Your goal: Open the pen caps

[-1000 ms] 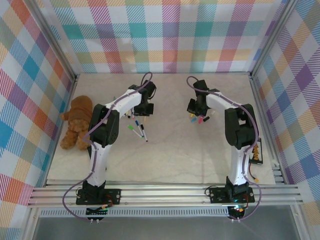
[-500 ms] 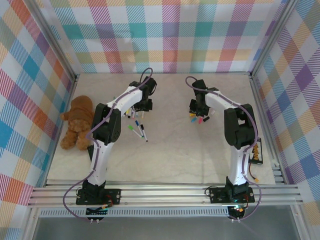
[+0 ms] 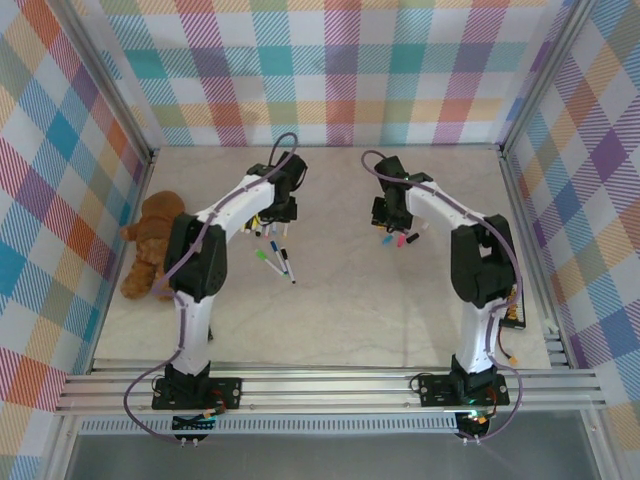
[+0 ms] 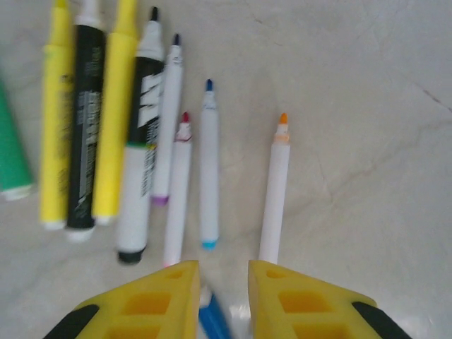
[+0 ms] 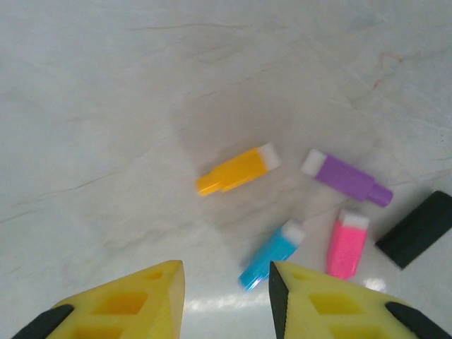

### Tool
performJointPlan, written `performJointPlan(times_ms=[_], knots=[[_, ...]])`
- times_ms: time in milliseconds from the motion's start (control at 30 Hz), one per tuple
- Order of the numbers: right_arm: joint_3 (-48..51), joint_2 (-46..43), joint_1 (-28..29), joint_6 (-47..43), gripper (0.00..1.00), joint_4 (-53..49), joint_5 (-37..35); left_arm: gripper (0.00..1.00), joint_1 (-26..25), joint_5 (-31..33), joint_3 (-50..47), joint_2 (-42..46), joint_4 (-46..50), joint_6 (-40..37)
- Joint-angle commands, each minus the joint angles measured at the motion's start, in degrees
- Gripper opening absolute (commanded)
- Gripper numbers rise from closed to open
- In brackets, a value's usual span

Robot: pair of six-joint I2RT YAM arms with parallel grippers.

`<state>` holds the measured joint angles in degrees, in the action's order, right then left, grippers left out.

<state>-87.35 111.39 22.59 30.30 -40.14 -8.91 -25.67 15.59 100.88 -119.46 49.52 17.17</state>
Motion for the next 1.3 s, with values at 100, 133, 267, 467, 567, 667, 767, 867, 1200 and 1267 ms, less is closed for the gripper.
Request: performJointPlan(times_ms=[100, 133, 267, 467, 567, 667, 767, 867, 1200, 1267], knots=[[6.86, -9.45, 5.54, -0.19, 0.40, 2.07, 5.80, 0.31, -3.77, 1.10, -19.79, 16.61, -9.27, 7.47], [8.78, -10.39, 6.16, 0.49, 0.41, 3.26, 6.61, 0.31, -4.15, 0.57, -22.63, 18.40, -10.19, 8.64], [14.64, -12.82, 7.49, 2.18, 0.43, 6.82, 9.94, 0.34, -5.84, -1.27, -29.87, 22.55, -12.99, 12.20], [17.68, -12.23, 8.74, 3.13, 0.43, 9.29, 10.57, 0.35, -7.38, -0.92, -31.97, 21.19, -13.49, 14.67], [17.12, -11.05, 8.96, 2.87, 0.43, 9.19, 10.83, 0.35, -7.55, -1.94, -32.06, 19.75, -14.30, 15.31], [17.00, -10.58, 9.01, 2.76, 0.42, 9.50, 11.18, 0.31, -8.22, -2.72, -31.91, 18.36, -15.44, 15.25], [16.91, -10.32, 9.01, 2.73, 0.42, 9.78, 11.69, 0.26, -9.38, -3.51, -31.00, 16.07, -15.53, 15.07], [16.95, -9.97, 9.00, 2.71, 0.41, 9.90, 11.96, 0.21, -10.68, -3.61, -29.55, 13.53, -14.96, 15.06], [16.93, -9.36, 8.96, 2.35, 0.40, 10.08, 11.90, 0.20, -11.51, -3.07, -27.05, 8.85, -13.14, 15.38], [16.87, -8.85, 8.97, 2.33, 0.40, 10.08, 11.98, 0.20, -11.48, -2.97, -27.03, 8.57, -13.13, 15.21]])
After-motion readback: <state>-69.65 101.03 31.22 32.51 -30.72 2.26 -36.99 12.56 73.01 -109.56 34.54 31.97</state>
